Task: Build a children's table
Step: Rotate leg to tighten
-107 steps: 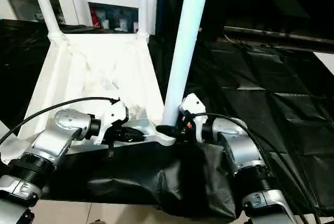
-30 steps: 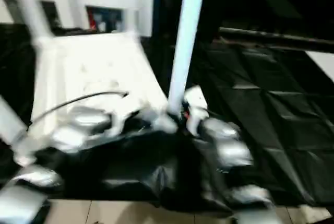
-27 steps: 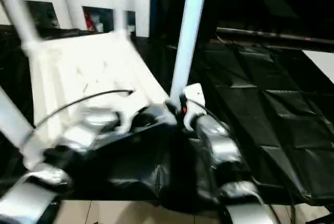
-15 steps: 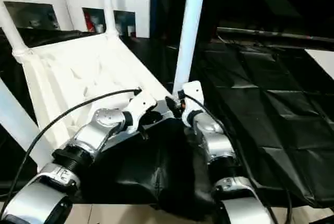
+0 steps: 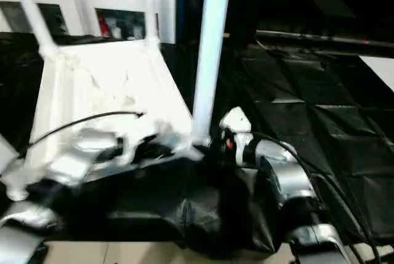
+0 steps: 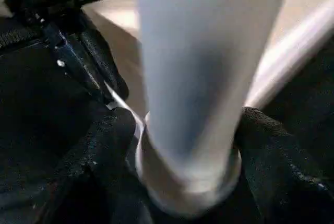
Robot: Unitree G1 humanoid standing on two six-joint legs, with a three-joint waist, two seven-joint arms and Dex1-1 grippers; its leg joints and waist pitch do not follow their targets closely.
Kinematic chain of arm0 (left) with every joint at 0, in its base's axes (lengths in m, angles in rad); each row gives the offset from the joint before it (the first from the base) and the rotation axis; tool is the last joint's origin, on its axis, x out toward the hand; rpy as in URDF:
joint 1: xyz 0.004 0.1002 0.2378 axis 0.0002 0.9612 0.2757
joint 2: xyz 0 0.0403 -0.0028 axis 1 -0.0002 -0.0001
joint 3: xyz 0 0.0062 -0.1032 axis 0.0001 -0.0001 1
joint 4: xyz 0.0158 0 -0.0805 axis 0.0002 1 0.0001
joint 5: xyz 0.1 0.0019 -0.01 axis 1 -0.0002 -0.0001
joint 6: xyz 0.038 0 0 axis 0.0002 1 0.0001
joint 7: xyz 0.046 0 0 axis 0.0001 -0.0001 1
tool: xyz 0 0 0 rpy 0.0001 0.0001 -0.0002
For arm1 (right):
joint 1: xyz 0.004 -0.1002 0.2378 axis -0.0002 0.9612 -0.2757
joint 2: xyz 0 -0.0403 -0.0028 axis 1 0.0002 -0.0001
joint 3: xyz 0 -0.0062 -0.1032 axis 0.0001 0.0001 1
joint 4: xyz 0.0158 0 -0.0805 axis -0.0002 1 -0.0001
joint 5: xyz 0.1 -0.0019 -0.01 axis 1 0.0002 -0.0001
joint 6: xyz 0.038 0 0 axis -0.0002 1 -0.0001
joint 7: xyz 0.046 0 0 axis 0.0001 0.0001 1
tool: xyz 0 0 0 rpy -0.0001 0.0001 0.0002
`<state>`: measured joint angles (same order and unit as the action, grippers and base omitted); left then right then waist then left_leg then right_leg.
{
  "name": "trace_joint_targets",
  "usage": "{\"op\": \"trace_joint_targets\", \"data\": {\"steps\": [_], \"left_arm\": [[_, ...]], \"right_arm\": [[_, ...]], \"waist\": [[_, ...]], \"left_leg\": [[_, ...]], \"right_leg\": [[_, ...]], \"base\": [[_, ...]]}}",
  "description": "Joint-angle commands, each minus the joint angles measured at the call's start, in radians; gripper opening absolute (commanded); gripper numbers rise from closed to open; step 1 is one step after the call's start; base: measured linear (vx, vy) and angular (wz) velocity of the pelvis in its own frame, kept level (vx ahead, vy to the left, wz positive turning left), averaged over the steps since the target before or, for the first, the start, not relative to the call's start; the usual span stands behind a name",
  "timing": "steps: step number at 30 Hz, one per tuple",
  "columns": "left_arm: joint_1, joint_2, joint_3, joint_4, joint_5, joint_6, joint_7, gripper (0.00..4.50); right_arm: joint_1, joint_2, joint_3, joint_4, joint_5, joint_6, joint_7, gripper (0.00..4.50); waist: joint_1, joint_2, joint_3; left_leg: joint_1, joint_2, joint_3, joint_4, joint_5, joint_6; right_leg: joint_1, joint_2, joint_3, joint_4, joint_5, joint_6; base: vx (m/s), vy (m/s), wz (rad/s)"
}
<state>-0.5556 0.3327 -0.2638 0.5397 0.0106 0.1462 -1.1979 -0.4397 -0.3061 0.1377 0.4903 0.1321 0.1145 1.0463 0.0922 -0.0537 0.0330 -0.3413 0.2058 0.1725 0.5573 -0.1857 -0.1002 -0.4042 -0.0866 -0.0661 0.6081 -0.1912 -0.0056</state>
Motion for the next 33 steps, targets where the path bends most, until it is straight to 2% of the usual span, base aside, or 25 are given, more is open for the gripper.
{"op": "trace_joint_targets", "data": {"steps": [1, 3, 5, 12, 16, 19, 22, 23, 24, 25, 26, 27, 28, 29, 32, 33], "left_arm": [[0.014, -0.023, -0.039, -0.037, -0.041, 0.013, -0.047, 0.00], [0.022, -0.017, -0.039, -0.050, -0.045, 0.018, -0.059, 0.00], [0.028, -0.015, -0.040, -0.057, -0.048, 0.016, -0.068, 0.00], [0.044, -0.014, -0.040, -0.079, -0.049, 0.026, -0.071, 0.00], [0.051, -0.011, -0.041, -0.093, -0.051, 0.035, -0.072, 0.00], [0.058, -0.017, -0.035, -0.095, -0.046, 0.035, -0.051, 0.00], [0.061, -0.027, -0.027, -0.088, -0.037, 0.027, -0.020, 0.00], [0.059, -0.035, -0.025, -0.080, -0.029, 0.026, 0.003, 0.00], [0.046, -0.069, -0.015, -0.043, 0.004, 0.024, 0.106, 0.00], [0.046, -0.069, -0.015, -0.043, 0.004, 0.024, 0.106, 0.00], [0.028, -0.112, -0.004, 0.004, 0.039, 0.033, 0.228, 0.00], [0.016, -0.137, 0.003, 0.027, 0.053, 0.044, 0.292, 0.00], [0.016, -0.138, 0.003, 0.028, 0.054, 0.044, 0.295, 0.00], [-0.007, -0.188, 0.014, 0.069, 0.072, 0.065, 0.406, 0.00], [-0.038, -0.276, 0.008, 0.117, 0.096, 0.092, 0.541, 0.00], [-0.041, -0.286, 0.004, 0.119, 0.099, 0.094, 0.550, 0.00]], "right_arm": [[0.008, 0.007, 0.052, -0.002, -0.009, 0.004, 0.048, 3.19], [0.010, 0.000, 0.062, -0.011, 0.000, 0.012, 0.063, 3.19], [0.013, -0.004, 0.069, -0.021, 0.006, 0.023, 0.078, 3.19], [0.023, -0.011, 0.078, -0.026, 0.001, 0.028, 0.105, 2.56], [0.025, -0.017, 0.080, -0.029, 0.006, 0.030, 0.111, 2.44], [0.031, -0.015, 0.078, -0.028, 0.006, 0.027, 0.107, 2.41], [0.039, 0.004, 0.060, -0.021, 0.012, 0.020, 0.074, 2.33], [0.038, 0.012, 0.054, -0.013, 0.010, 0.019, 0.054, 2.27], [0.033, 0.048, 0.024, 0.025, 0.002, 0.014, -0.044, 2.20], [0.033, 0.048, 0.024, 0.025, 0.002, 0.014, -0.044, 2.15], [0.024, 0.092, -0.002, 0.077, -0.021, 0.007, -0.175, 2.15], [0.020, 0.115, -0.012, 0.098, -0.036, 0.007, -0.246, 2.12], [0.020, 0.117, -0.012, 0.099, -0.036, 0.008, -0.250, 2.12], [0.009, 0.173, -0.041, 0.132, -0.041, 0.028, -0.382, 2.03], [-0.034, 0.279, -0.092, 0.204, -0.058, 0.083, -0.658, 2.01], [-0.040, 0.289, -0.088, 0.211, -0.063, 0.084, -0.672, 2.01]], "waist": [[0.004, -0.001, -0.046], [0.009, -0.003, -0.046], [0.012, -0.004, -0.046], [0.016, -0.007, -0.044], [0.016, -0.008, -0.045], [0.017, -0.008, -0.047], [0.016, -0.009, -0.045], [0.016, -0.008, -0.044], [0.015, -0.012, -0.042], [0.013, -0.010, -0.038], [0.011, -0.015, -0.035], [0.007, -0.018, -0.030], [0.005, -0.018, -0.029], [0.003, -0.018, -0.029], [-0.007, -0.019, -0.032], [-0.010, -0.018, -0.033]], "left_leg": [[-0.004, 0.027, 0.002, -0.060, -0.195, 0.058], [-0.006, 0.026, 0.004, -0.056, -0.149, 0.072], [-0.007, 0.026, 0.005, -0.054, -0.140, 0.078], [-0.008, 0.026, 0.004, -0.056, -0.167, 0.064], [-0.008, 0.026, 0.003, -0.055, -0.159, 0.061], [-0.008, 0.025, 0.004, -0.052, -0.136, 0.069], [-0.009, 0.024, 0.004, -0.052, -0.148, 0.069], [-0.008, 0.025, 0.004, -0.054, -0.161, 0.064], [-0.008, 0.026, 0.004, -0.056, -0.169, 0.055], [-0.007, 0.025, 0.003, -0.059, -0.190, 0.048], [-0.006, 0.023, 0.003, -0.061, -0.224, 0.030], [-0.002, 0.021, -0.001, -0.065, -0.274, 0.014], [-0.001, 0.020, -0.002, -0.066, -0.291, 0.007], [0.006, 0.018, -0.004, -0.065, -0.312, 0.001], [0.005, 0.015, -0.011, -0.066, -0.329, -0.007], [0.003, 0.015, -0.012, -0.067, -0.330, -0.007]], "right_leg": [[0.046, -0.053, 0.045, -0.072, -0.177, -0.209], [0.050, -0.050, 0.043, -0.062, -0.091, -0.232], [0.052, -0.052, 0.043, -0.060, -0.077, -0.235], [0.052, -0.055, 0.043, -0.067, -0.155, -0.209], [0.053, -0.054, 0.043, -0.065, -0.151, -0.205], [0.054, -0.053, 0.043, -0.061, -0.112, -0.212], [0.053, -0.053, 0.042, -0.064, -0.134, -0.209], [0.052, -0.054, 0.043, -0.066, -0.158, -0.202], [0.050, -0.055, 0.044, -0.069, -0.184, -0.195], [0.048, -0.055, 0.043, -0.075, -0.220, -0.188], [0.046, -0.056, 0.042, -0.084, -0.311, -0.159], [0.042, -0.057, 0.041, -0.094, -0.418, -0.126], [0.041, -0.058, 0.040, -0.099, -0.472, -0.105], [0.035, -0.062, 0.041, -0.108, -0.550, -0.073], [0.030, -0.061, 0.036, -0.116, -0.608, -0.036], [0.030, -0.061, 0.036, -0.117, -0.600, -0.031]], "base": [[0.000, 0.000, 0.00], [0.000, 0.000, 0.00], [0.000, 0.000, 0.00], [0.000, 0.000, 0.00], [0.000, 0.000, 0.00], [0.000, 0.000, 0.00], [0.000, 0.000, 0.00], [0.000, 0.000, 0.00], [0.000, 0.000, 0.00], [0.000, 0.000, 0.00], [0.000, 0.000, 0.00], [0.000, 0.000, 0.00], [-0.057, 0.004, -0.02], [0.000, 0.000, 0.00], [0.000, 0.000, 0.00], [0.000, 0.000, 0.00]]}}
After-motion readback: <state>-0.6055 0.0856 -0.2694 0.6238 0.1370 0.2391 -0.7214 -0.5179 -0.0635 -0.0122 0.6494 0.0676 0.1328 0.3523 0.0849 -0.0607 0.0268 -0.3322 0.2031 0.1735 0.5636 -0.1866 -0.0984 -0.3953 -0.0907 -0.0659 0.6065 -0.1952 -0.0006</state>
